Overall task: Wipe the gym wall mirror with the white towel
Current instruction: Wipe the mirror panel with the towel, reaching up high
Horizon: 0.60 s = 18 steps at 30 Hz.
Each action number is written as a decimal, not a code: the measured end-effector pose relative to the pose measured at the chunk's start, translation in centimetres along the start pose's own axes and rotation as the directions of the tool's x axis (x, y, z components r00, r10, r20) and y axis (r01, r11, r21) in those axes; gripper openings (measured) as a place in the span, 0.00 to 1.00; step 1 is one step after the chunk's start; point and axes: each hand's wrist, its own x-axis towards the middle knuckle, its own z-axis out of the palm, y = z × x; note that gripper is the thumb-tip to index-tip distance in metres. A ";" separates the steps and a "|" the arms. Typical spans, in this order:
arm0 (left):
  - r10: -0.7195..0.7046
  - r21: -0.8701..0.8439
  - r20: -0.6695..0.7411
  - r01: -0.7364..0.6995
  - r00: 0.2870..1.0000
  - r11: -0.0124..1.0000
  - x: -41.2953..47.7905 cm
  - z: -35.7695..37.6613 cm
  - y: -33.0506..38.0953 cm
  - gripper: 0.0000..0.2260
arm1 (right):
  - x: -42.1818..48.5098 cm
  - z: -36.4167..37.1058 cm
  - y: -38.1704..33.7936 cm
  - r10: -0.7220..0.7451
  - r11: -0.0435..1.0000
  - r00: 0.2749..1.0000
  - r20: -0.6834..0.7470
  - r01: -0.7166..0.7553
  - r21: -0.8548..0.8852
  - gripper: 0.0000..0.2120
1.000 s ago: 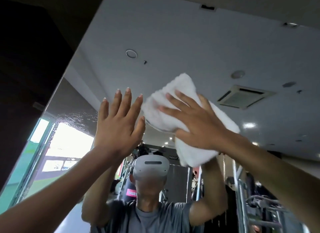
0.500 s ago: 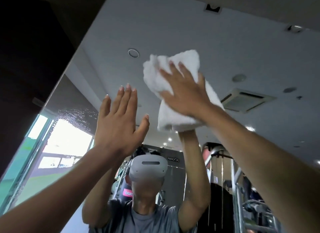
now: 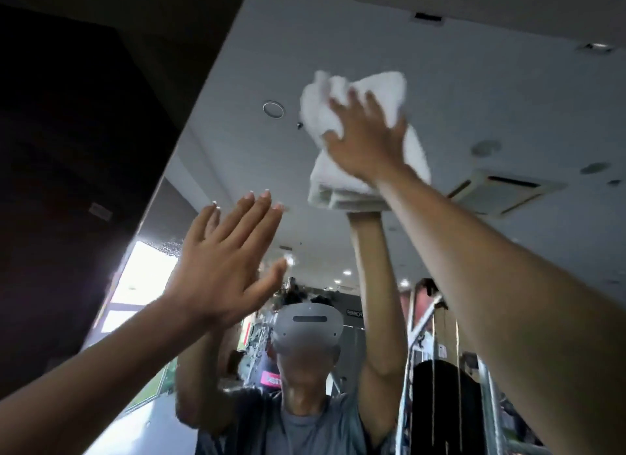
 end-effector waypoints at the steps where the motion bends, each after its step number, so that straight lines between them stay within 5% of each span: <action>1: -0.007 -0.013 0.000 0.007 1.000 1.000 -0.6 0.0 -0.9 0.33 | -1.5 0.5 -1.5 -0.112 0.993 0.994 0.012 0.112 -0.026 0.28; 4: -0.011 -0.029 -0.002 0.011 1.000 1.000 -2.4 0.2 -2.6 0.33 | -6.7 1.1 -0.7 -0.471 0.882 0.880 0.058 0.471 0.028 0.29; 6: -0.052 -0.042 -0.004 0.052 0.999 0.998 -3.7 0.1 -3.6 0.33 | -6.5 1.1 3.6 -0.567 0.823 0.820 0.083 0.567 0.021 0.30; 8: -0.109 -0.048 -0.021 0.107 0.994 0.993 -4.7 0.0 -4.1 0.33 | -3.3 0.5 8.1 -0.452 0.892 0.891 0.033 0.453 -0.003 0.30; 10: -0.153 -0.072 -0.035 0.150 0.988 0.986 -5.5 0.2 -4.1 0.33 | -1.4 -0.1 8.4 -0.143 0.989 0.989 -0.033 0.145 0.040 0.30; 13: -0.217 -0.098 -0.055 0.211 0.975 0.973 -5.8 0.5 -4.1 0.33 | -0.8 0.5 2.4 0.211 0.977 0.968 -0.134 -0.209 0.027 0.27; 15: -0.248 -0.099 -0.054 0.242 0.967 0.965 -6.4 0.7 -4.2 0.33 | -2.4 1.3 -2.9 0.100 0.995 0.989 -0.114 -0.102 -0.015 0.28; 18: -0.243 -0.118 -0.022 0.239 0.970 0.964 -7.1 0.6 -4.4 0.32 | -8.4 2.6 -7.1 -0.346 0.935 0.938 -0.001 0.344 -0.090 0.30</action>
